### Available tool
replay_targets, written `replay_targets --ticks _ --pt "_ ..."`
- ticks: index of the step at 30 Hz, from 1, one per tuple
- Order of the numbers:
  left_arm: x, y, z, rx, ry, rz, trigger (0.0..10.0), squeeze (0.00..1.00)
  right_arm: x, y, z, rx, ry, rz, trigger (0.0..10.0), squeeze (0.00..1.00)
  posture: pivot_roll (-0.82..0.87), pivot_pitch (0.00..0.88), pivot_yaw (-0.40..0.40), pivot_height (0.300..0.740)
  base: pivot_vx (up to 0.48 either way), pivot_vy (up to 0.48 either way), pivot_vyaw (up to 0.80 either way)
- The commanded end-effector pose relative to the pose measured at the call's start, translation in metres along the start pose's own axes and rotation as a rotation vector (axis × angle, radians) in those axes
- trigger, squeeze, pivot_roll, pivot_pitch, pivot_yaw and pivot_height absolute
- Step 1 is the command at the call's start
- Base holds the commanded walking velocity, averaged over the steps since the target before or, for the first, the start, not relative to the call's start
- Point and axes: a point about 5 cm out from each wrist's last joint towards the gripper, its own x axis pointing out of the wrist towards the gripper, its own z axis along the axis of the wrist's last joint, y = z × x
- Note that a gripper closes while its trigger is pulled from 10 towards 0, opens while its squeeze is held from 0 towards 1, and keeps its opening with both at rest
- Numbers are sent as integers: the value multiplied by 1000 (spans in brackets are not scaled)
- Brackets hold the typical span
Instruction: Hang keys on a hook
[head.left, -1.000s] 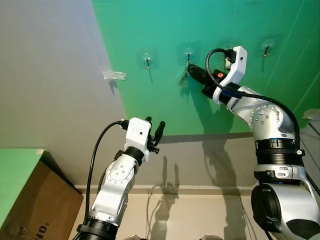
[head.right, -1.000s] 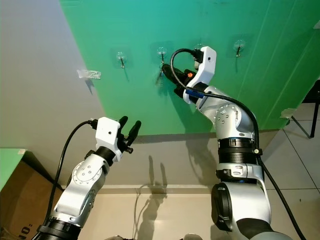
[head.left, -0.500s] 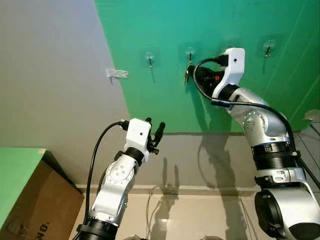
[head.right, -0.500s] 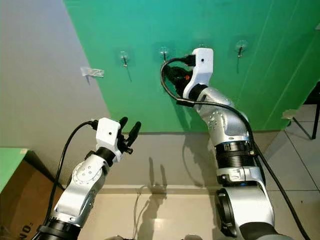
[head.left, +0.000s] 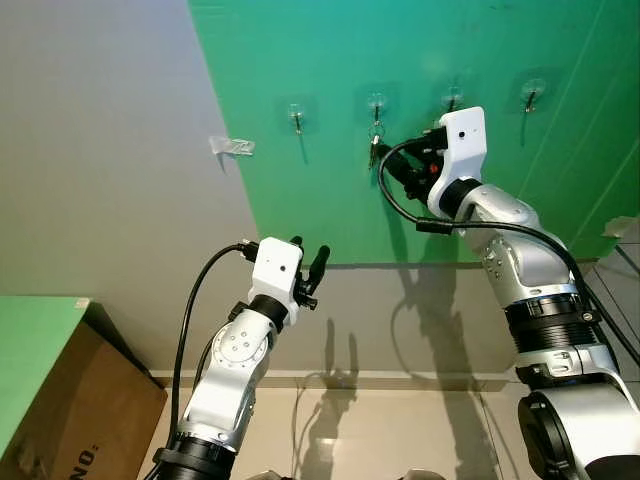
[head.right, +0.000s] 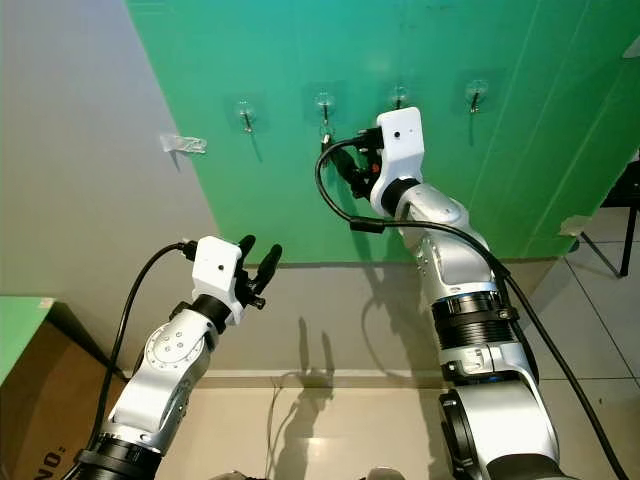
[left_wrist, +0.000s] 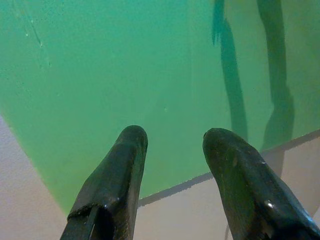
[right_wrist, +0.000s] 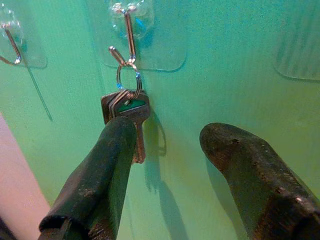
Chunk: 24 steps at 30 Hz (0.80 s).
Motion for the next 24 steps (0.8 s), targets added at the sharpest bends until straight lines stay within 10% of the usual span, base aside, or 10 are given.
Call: replay_targets --ticks 1,7,13,19,20,21,24 --pt "2 2 1 24 2 0 10000 0 -3 -9 4 -45 -30 -59 10000 1000 -255 2 111 740 0 0 0" --pt "-7 20 -2 62 22 62 10000 0 -31 -9 -8 -275 -85 -100 10000 1000 -249 4 104 740 0 0 0" --pt "-22 36 -5 70 30 136 10000 0 -71 -16 -50 -313 -34 -202 10000 1000 -244 2 107 740 0 0 0" --pt "-36 44 -21 34 77 199 10000 0 -120 -15 -118 -128 111 -307 10000 1000 -243 0 110 740 0 0 0" --pt "-38 44 -26 27 92 212 10000 0 -127 -16 -132 -98 148 -329 10000 800 -236 0 115 740 0 0 0" --pt "-39 45 -30 21 104 222 10000 0 -131 -16 -141 -80 173 -346 10000 0 -234 0 117 740 0 0 0" --pt "-44 43 -45 -42 153 252 10000 0 -139 -7 -162 38 202 -366 10000 0 -228 0 124 740 0 0 0"
